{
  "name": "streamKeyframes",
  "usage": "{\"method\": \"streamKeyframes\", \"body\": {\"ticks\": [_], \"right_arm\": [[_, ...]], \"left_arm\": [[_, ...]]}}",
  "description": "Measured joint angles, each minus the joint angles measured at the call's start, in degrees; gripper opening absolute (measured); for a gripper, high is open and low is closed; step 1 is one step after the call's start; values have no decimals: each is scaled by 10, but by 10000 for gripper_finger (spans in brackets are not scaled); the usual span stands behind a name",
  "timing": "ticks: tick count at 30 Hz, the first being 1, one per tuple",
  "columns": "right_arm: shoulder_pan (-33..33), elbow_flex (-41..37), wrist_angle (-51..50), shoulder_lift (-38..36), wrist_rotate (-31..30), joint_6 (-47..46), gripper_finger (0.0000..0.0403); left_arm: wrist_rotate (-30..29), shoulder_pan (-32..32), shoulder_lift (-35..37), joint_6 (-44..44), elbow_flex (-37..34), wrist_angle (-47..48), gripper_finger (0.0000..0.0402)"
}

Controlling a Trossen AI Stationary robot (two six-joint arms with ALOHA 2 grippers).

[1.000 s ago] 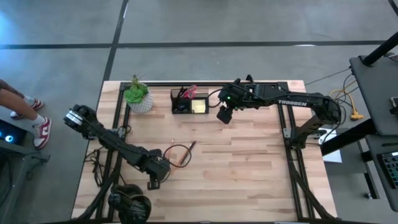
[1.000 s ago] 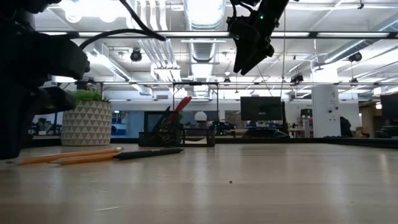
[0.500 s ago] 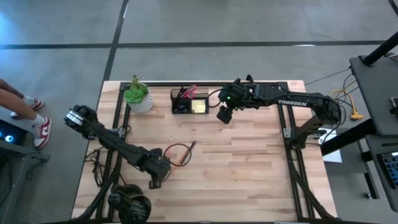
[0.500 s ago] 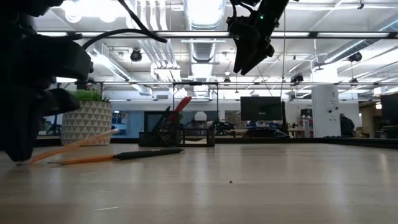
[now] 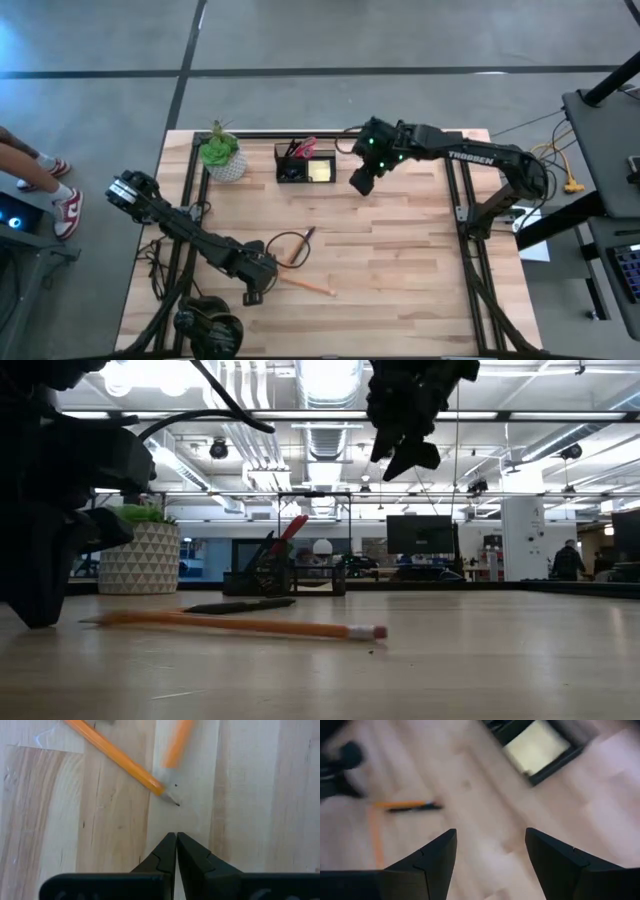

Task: Pick and place office supplies into organizer
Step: Put the top pencil into the top left section of the black desk organizer

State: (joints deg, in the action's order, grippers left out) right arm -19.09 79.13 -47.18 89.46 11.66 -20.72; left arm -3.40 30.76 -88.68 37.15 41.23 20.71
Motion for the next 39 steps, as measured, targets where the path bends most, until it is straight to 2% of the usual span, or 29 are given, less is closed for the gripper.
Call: {"method": "streamKeyframes", "body": {"ticks": [3, 7, 11, 13, 17, 20, 25, 33, 39], "right_arm": [[5, -7, -22, 2, 49, 47, 231], [69, -24, -57, 2, 51, 103, 231], [124, -65, -41, 4, 26, 87, 231], [135, -86, -23, 4, 16, 68, 231], [136, -117, -15, 4, 15, 43, 231], [136, -136, -15, 3, 14, 37, 231], [144, -151, -11, 1, 14, 22, 231], [151, -153, 9, 0, 13, 16, 231], [151, -135, 13, 0, -1, 27, 231]], "left_arm": [[0, 0, 0, 0, 0, 0, 0], [0, 0, 1, 0, 3, 3, 0], [10, 0, 8, -13, 10, 9, 0], [52, 0, 15, -25, 14, 9, 0], [180, 15, 31, -43, 35, -14, 0], [229, 36, 29, -42, 54, -50, 0], [235, 55, -14, -1, 68, -150, 0], [244, 54, -119, -28, 98, -157, 0], [230, 54, -131, -31, 108, -170, 0]]}}
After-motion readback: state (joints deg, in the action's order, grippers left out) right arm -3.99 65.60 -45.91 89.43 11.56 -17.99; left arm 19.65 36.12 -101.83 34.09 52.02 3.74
